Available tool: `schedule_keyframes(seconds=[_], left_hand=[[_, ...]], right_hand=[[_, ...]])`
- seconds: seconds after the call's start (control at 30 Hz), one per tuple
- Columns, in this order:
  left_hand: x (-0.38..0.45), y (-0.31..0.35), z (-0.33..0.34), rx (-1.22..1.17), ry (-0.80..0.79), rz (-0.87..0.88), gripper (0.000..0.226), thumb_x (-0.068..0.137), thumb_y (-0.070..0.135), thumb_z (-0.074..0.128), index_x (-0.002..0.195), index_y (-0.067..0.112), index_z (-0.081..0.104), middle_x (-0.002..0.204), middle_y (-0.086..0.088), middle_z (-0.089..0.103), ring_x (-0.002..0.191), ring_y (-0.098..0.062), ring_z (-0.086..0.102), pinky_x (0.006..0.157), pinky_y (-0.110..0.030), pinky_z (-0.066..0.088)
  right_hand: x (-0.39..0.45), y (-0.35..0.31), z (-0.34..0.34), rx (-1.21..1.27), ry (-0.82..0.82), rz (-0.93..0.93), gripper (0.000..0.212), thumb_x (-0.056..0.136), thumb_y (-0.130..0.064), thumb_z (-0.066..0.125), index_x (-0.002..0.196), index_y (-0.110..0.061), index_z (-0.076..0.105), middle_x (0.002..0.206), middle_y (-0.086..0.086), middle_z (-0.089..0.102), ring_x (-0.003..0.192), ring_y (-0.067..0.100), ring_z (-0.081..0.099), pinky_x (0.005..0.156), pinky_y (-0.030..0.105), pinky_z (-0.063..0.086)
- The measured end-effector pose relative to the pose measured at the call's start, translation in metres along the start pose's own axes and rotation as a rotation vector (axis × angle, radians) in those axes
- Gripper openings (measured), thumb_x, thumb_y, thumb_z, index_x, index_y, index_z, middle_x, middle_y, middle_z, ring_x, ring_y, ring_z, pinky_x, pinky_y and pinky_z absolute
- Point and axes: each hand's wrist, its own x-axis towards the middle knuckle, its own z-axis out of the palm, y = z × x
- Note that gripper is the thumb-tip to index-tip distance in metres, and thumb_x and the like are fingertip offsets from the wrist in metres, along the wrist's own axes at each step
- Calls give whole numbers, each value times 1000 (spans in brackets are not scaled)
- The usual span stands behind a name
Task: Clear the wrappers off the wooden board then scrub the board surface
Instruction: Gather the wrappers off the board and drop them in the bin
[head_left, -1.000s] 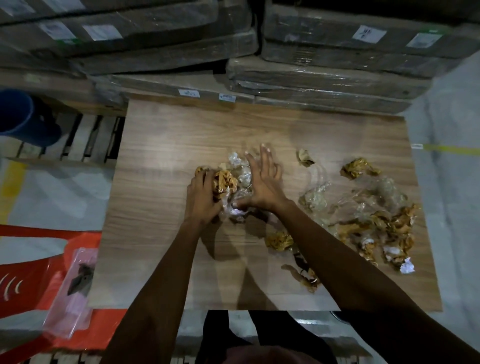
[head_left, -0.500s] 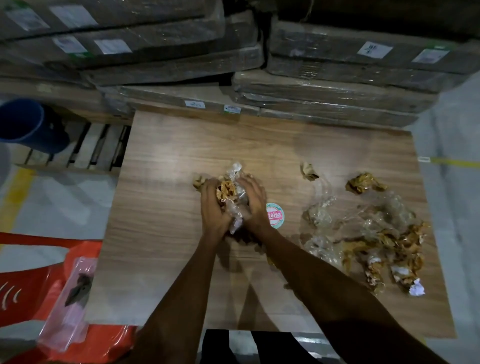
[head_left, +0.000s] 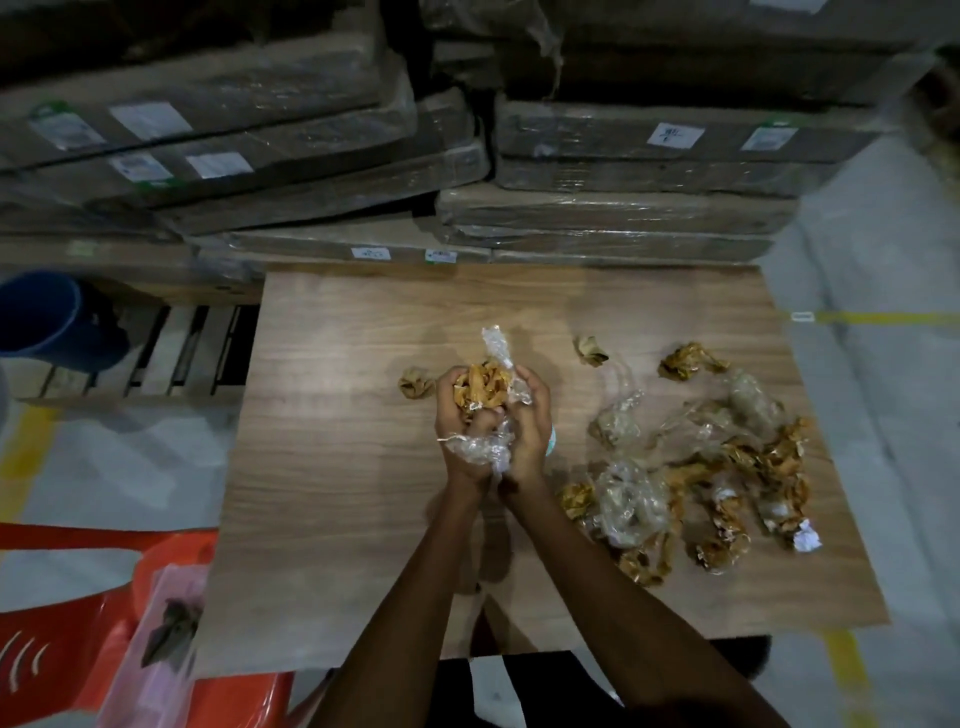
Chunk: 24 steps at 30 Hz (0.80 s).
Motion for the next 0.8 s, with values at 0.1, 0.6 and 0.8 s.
schedule_keyframes(seconds=[0.1, 0.6, 0.8], left_hand=[[-16, 16, 4, 51, -16, 17, 42, 93, 5, 61, 133, 1, 50, 117, -12, 64, 112, -36, 66, 91, -40, 56], [61, -15, -51, 72, 159, -268, 57, 97, 34, 55, 149, 16, 43, 136, -6, 54, 135, -34, 54, 106, -44, 48], [12, -5, -31, 119, -29, -38, 23, 100, 14, 51, 123, 16, 49, 106, -2, 63, 87, -6, 65, 76, -21, 55]], right_hand=[[-10, -8, -1, 107, 92, -57, 45, 85, -19, 54, 129, -10, 58, 102, -10, 75, 93, 9, 70, 78, 25, 55], [41, 53, 74, 132, 47, 79, 42, 73, -34, 65, 114, -23, 63, 107, 7, 70, 95, 22, 67, 89, 39, 54], [2, 28, 42, 347, 57, 112, 65, 62, -33, 76, 123, -18, 57, 114, 14, 64, 102, 29, 62, 97, 47, 52]])
